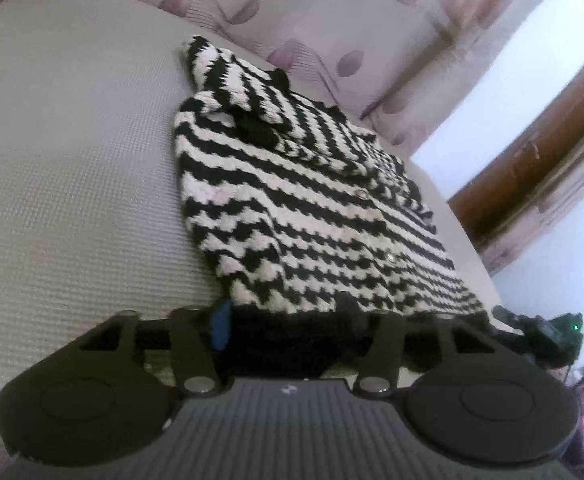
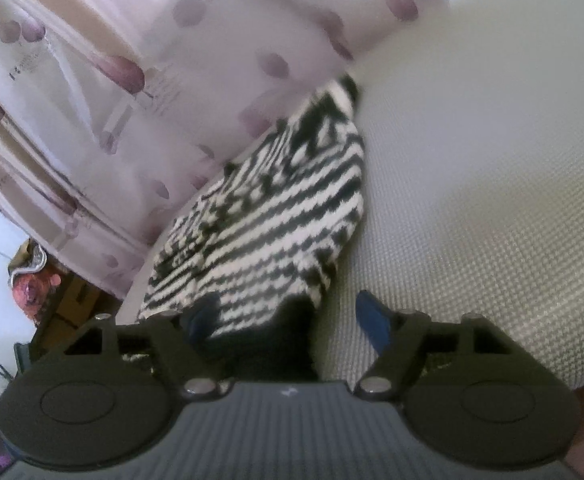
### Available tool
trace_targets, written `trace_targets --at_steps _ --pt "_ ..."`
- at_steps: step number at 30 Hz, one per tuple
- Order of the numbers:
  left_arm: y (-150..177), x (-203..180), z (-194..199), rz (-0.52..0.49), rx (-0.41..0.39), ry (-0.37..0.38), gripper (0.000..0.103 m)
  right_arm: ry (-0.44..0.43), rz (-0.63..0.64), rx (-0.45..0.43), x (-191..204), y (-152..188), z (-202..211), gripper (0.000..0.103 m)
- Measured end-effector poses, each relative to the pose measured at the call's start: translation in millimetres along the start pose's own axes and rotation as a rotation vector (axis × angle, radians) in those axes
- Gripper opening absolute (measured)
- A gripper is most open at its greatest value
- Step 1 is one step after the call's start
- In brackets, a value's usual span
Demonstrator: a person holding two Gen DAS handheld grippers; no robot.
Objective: Fold small clothes
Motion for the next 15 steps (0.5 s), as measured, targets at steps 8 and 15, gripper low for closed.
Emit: trace_targets --at_steps 8,15 --pt "11 -8 -10 -0.034 -0.019 -0.026 0.014 -0.048 0.069 0.08 21 18 -39 0.012" --pt "-1 -17 6 -0.013 -0.099 -0.003 0.013 -0.164 -0.089 -0.003 20 1 -19 0.012"
Point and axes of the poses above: each gripper's, at about its wrist camera, not at the fingertips, and z roughly against the way its jaws point, x to its left, y to its underside, the point moved 8 cm from there along -z, roughly the way its jaws point, and after that the axes turned 1 degree about z, right-handed, at the moved point
